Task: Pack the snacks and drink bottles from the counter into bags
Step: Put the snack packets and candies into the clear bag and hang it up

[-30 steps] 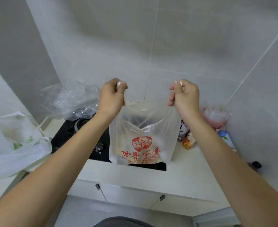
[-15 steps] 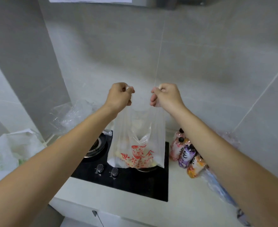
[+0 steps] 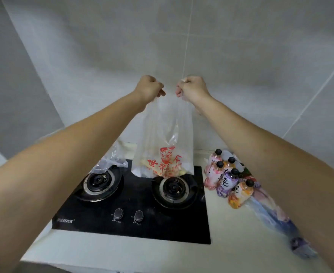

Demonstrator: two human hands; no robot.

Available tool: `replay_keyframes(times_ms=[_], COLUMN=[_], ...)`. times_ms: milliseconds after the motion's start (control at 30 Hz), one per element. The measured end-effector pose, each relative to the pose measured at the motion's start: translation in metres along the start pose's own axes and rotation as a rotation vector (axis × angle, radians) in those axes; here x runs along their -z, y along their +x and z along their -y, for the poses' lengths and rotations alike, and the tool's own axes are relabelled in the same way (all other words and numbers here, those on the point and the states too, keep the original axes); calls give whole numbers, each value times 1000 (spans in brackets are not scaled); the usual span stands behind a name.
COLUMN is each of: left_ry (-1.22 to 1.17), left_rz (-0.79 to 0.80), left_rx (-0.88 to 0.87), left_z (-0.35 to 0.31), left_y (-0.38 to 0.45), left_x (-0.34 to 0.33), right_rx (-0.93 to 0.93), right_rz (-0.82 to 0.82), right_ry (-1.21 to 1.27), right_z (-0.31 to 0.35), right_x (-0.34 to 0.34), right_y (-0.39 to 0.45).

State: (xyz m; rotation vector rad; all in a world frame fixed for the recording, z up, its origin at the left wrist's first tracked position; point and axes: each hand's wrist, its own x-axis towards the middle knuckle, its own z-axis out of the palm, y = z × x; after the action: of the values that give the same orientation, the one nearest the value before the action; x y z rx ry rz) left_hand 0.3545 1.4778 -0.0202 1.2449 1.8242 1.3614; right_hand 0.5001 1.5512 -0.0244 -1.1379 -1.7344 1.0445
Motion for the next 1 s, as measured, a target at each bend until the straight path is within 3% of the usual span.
replay_keyframes(times_ms=[400,767,1000], left_ry=[-20,-20,121], left_rz=[102,127,96], left_rx=[49,122,164], left_z=[80,144,154], left_y=[84,105,109], left_x=[0,-24,-31], right_rx=[-132,-200,-143], right_rz=[-61,20,92], right_ry=[-37,-72,-347], right_z=[-63,-121,-128], right_x=[-70,-89,-82], right_y=[76,85,85])
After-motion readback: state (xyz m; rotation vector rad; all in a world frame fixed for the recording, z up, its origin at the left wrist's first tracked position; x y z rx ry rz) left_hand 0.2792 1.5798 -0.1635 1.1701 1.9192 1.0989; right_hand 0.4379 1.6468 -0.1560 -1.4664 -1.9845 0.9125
